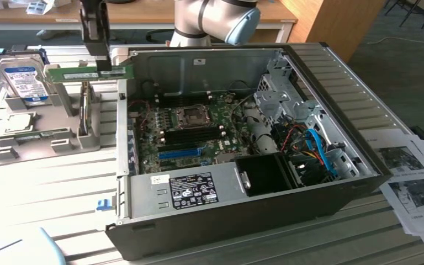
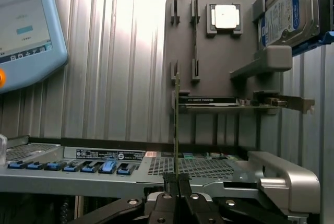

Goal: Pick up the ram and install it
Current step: 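Pick up the ram and move it above insertion slot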

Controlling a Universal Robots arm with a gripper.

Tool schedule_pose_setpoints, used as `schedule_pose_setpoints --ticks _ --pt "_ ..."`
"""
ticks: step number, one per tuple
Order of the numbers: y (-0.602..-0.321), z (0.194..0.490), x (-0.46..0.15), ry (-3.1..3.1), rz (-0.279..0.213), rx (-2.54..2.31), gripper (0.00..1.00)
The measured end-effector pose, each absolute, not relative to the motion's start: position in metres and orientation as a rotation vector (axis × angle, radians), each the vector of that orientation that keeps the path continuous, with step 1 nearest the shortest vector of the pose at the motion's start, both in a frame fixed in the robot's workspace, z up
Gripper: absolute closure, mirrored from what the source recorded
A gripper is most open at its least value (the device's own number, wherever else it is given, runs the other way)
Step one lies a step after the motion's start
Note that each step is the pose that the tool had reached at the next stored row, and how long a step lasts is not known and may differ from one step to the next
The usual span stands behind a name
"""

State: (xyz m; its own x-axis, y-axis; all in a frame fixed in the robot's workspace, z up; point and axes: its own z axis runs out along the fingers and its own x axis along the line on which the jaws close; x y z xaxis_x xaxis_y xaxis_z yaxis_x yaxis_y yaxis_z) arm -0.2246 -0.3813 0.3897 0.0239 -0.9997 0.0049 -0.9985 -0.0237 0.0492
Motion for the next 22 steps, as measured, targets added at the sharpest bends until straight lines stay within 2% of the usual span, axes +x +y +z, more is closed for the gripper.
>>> schedule_pose_setpoints --ticks 22 --pt "-0.381 0.39 -0.173 -2.168 -0.048 2.22 0.89"
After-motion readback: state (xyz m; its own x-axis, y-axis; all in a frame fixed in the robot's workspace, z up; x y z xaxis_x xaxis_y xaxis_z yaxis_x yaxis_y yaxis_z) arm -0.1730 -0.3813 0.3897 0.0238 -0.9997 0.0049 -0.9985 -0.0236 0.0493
